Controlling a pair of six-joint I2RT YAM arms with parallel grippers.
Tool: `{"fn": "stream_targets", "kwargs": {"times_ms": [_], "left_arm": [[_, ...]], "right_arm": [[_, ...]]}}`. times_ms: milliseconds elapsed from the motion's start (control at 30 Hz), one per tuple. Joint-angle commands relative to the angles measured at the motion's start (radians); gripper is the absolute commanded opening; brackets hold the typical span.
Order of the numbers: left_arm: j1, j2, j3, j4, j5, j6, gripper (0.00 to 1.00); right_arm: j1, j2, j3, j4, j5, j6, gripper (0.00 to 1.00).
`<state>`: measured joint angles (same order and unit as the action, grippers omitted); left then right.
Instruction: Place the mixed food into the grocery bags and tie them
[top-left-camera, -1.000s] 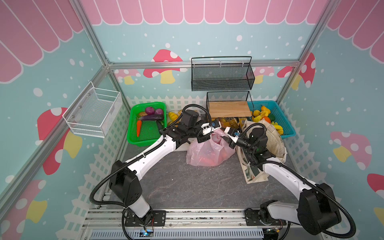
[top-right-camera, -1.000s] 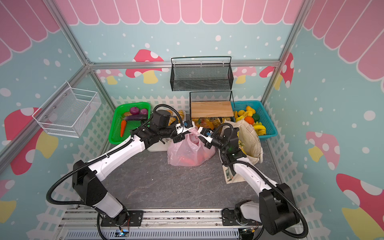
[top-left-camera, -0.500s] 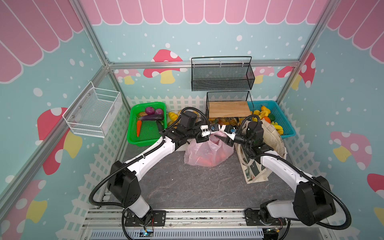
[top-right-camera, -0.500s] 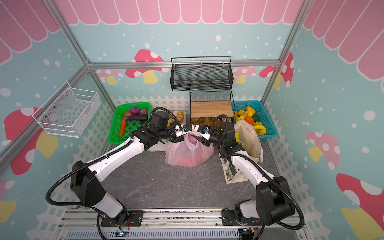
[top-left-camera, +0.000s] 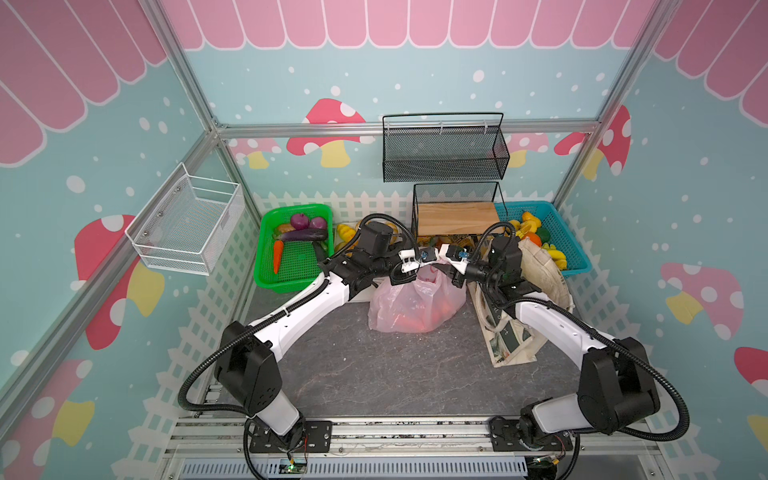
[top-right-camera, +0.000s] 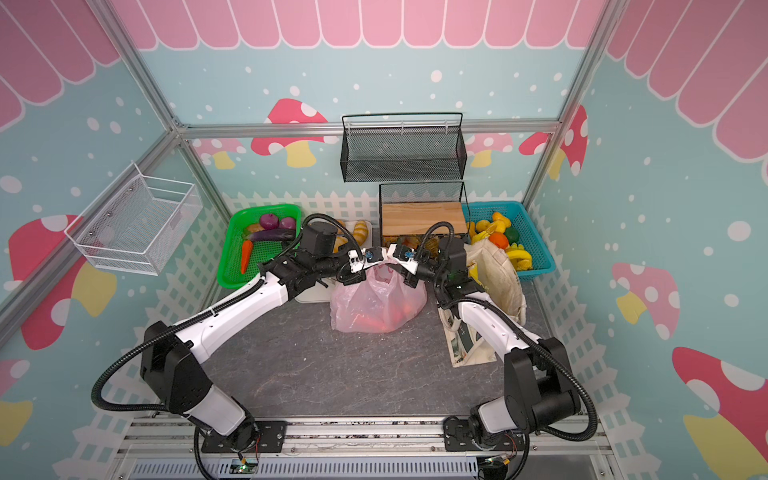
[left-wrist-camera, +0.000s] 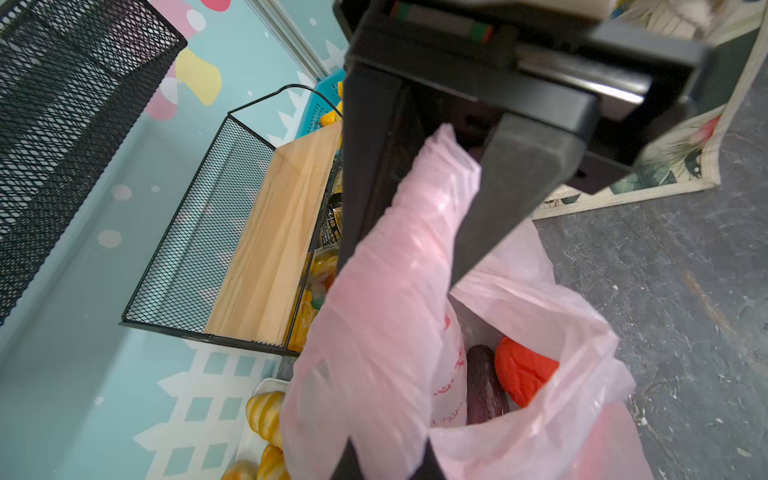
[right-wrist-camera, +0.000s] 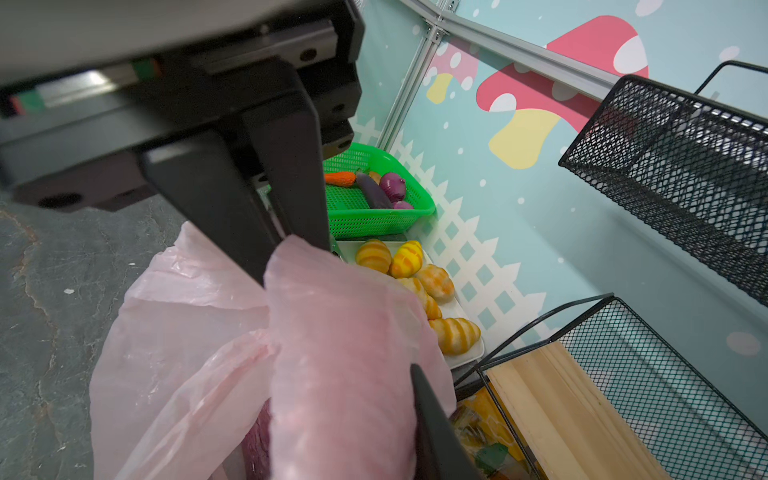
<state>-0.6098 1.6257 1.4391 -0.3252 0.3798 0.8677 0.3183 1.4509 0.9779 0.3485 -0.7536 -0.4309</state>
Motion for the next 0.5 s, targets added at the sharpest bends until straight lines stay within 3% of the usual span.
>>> {"fn": "stream_targets", "kwargs": {"times_ms": [0, 67, 267, 467], "left_arm": [[-0.017, -0.024, 0.015, 0.021, 0.023, -0.009, 0.0], [-0.016, -0.029, 0.017, 0.019, 0.006, -0.038, 0.0], [-0.012, -0.071, 0.008, -0.061, -0.097, -0.143, 0.3], [-0.001, -0.045, 0.05, -0.141, -0.15, -0.181, 0.34]], "right_arm": [[0.019, 0.019, -0.002, -0.001, 0.024, -0.014, 0.14], [0.021, 0.007, -0.022, 0.027, 0.05, -0.007, 0.0], [0.024, -0.055, -0.079, 0.101, 0.116, 0.005, 0.0], [0.033, -0.119, -0.136, 0.194, 0.14, 0.027, 0.0]]}}
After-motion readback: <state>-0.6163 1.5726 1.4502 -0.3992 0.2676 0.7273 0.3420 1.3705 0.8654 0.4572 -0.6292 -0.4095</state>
